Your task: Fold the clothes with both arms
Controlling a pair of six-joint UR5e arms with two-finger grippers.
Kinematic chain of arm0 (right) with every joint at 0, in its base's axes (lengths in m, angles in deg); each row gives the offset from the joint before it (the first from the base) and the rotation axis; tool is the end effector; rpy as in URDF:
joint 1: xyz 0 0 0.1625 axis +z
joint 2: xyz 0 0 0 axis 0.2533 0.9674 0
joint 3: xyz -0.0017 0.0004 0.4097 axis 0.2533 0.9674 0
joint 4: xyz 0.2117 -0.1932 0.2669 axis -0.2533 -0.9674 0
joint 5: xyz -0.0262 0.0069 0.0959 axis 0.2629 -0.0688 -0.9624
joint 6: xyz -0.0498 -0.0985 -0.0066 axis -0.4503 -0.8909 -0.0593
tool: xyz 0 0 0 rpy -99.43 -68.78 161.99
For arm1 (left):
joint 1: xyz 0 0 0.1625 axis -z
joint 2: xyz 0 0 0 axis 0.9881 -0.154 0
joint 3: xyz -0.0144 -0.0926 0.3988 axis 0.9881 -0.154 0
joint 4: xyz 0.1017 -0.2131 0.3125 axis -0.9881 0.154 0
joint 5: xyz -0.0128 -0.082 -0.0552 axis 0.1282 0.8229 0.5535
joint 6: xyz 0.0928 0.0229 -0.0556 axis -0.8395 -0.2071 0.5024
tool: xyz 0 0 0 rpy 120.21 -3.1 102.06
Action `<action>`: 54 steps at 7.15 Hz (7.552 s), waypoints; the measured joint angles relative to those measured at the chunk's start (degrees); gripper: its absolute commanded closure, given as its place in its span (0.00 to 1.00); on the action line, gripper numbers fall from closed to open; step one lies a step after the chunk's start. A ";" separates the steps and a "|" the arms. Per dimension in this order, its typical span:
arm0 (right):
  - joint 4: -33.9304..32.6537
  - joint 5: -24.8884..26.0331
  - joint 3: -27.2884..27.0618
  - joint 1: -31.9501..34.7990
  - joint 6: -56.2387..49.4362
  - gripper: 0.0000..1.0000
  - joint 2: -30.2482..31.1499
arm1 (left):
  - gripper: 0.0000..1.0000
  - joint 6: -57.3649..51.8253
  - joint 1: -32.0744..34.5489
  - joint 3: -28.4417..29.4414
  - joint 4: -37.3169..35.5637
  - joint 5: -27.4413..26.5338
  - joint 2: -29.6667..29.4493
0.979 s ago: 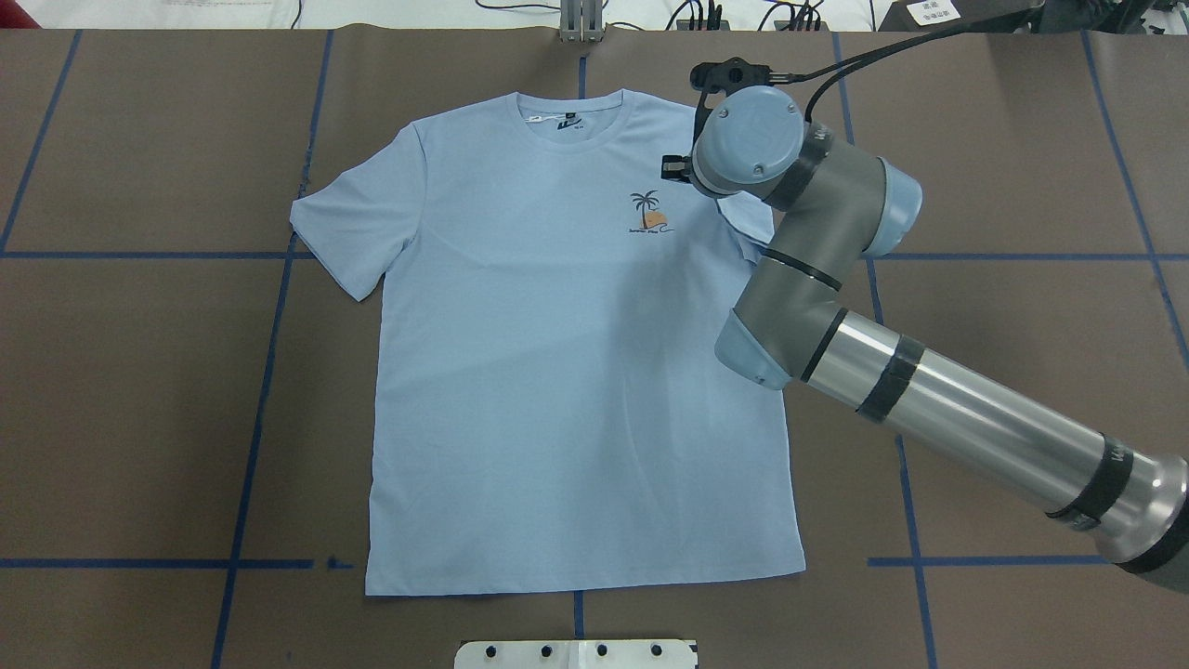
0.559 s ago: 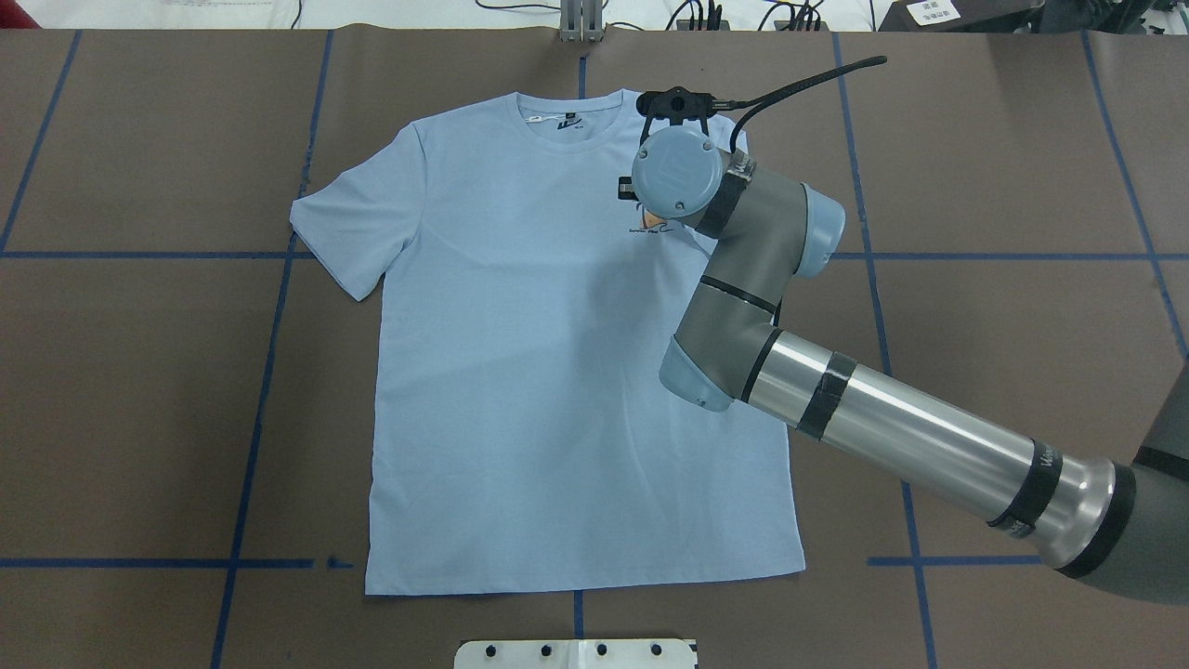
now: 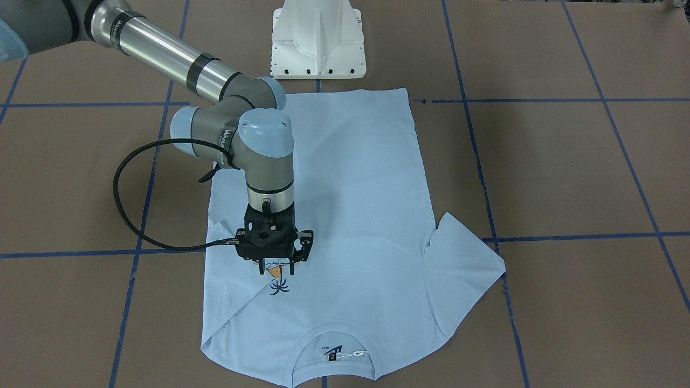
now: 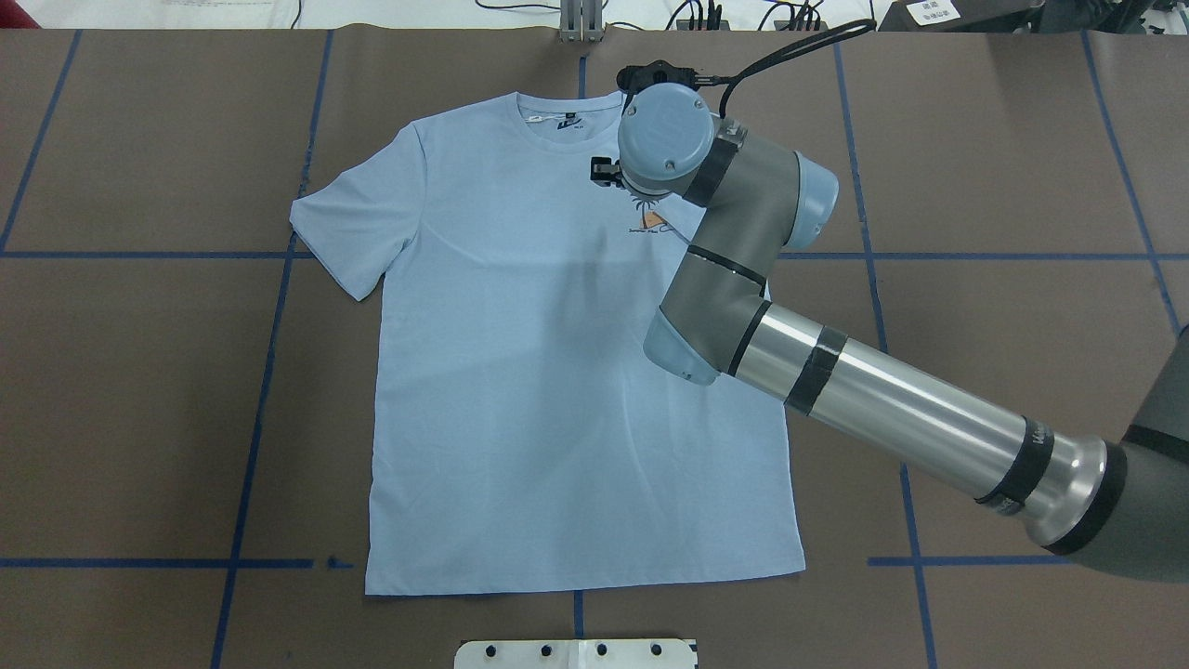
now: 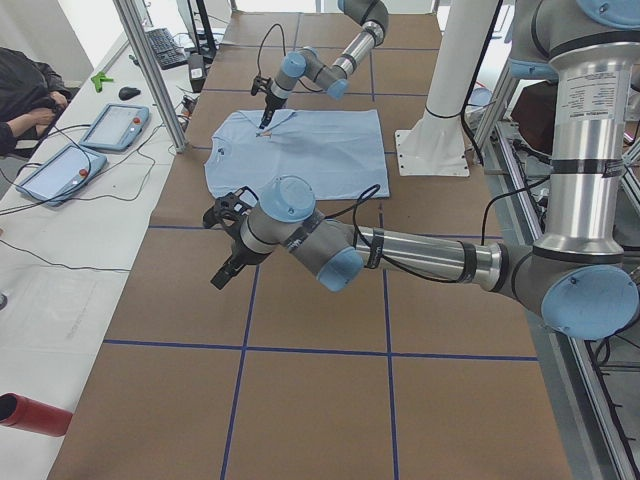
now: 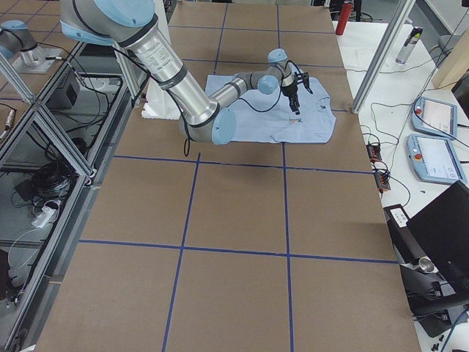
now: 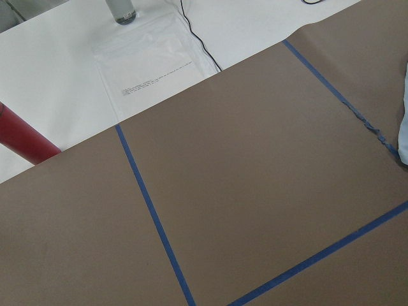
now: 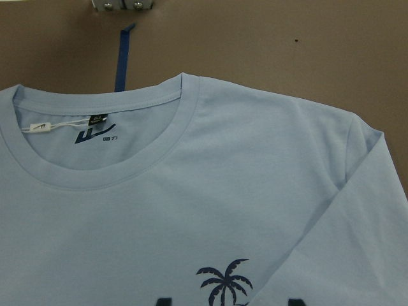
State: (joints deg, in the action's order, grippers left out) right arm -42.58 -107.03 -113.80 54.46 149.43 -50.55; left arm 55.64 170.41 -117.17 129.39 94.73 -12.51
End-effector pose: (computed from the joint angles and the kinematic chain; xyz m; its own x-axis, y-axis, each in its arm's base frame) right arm -0.5213 -0.5965 0.2338 0.7214 0.0521 0.6906 -0.3192 0.9100 0.2648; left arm -0.0533 -0.4892 0.5093 0.7388 0.4619 -0.4907 0.0151 0.7166 0.6973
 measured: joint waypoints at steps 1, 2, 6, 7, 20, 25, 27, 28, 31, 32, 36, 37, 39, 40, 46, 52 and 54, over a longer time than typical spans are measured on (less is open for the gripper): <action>-3.15 -4.62 -2.30 3.26 -4.72 0.00 0.43 | 0.00 1.92 -1.33 0.43 2.84 -0.08 -0.33; -5.73 -10.11 -5.33 7.51 -10.55 0.00 2.13 | 0.00 6.81 -4.63 1.05 4.41 -0.36 -1.53; -7.55 -33.81 -11.51 29.63 -42.29 0.00 15.40 | 0.32 34.09 -18.76 5.70 5.49 -6.90 -12.03; -7.64 -37.28 -11.64 33.90 -49.02 0.00 18.47 | 0.32 39.66 -22.14 7.92 5.58 -9.27 -15.13; -6.82 -40.41 -13.00 38.97 -56.15 0.00 25.39 | 0.67 56.67 -41.28 27.84 15.56 -31.66 -25.00; -6.82 -40.38 -12.97 38.96 -55.70 0.00 25.39 | 1.00 56.35 -41.73 27.20 15.07 -33.20 -25.03; -6.82 -40.36 -12.97 38.96 -55.61 0.00 25.39 | 1.00 56.27 -41.87 24.21 13.16 -33.74 -25.51; -6.82 -40.28 -12.97 38.96 -55.59 0.00 25.39 | 1.00 56.47 -42.31 21.48 8.73 -33.80 -26.52; -6.82 -40.23 -12.99 38.93 -55.42 0.00 25.52 | 1.00 61.47 -47.07 17.63 -7.58 -34.05 -34.48; -6.82 -40.20 -12.96 38.91 -55.43 0.00 25.55 | 1.00 62.79 -48.11 19.26 -10.33 -34.19 -37.82; -6.82 -40.18 -12.77 38.56 -55.40 0.00 25.57 | 0.73 65.50 -48.97 30.63 -11.33 -35.53 -46.82; -6.82 -40.20 -12.75 38.43 -55.38 0.00 25.57 | 0.01 65.41 -49.00 31.62 -11.18 -35.57 -47.41; -6.80 -40.10 -13.18 37.76 -54.69 0.00 25.52 | 0.00 63.40 -48.97 30.78 -8.27 -35.39 -46.34; -6.76 -39.62 -14.11 36.31 -51.81 0.00 25.53 | 0.00 62.67 -48.94 28.31 -7.34 -35.16 -44.89; -6.62 -10.37 -44.88 0.52 3.73 0.00 34.54 | 0.00 63.64 -51.84 0.73 -6.56 -32.07 -26.80; 12.81 27.70 -55.90 -39.56 38.12 0.05 57.01 | 0.23 83.84 -73.82 -21.31 -6.39 -43.86 -4.14; 11.79 29.31 -55.94 -41.13 39.30 0.04 57.66 | 0.47 92.12 -83.59 -21.99 -9.80 -50.24 -2.35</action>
State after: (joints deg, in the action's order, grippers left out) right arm -30.79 -77.72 -169.74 13.33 188.74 7.11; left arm 147.76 86.82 -139.16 119.59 44.49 -14.86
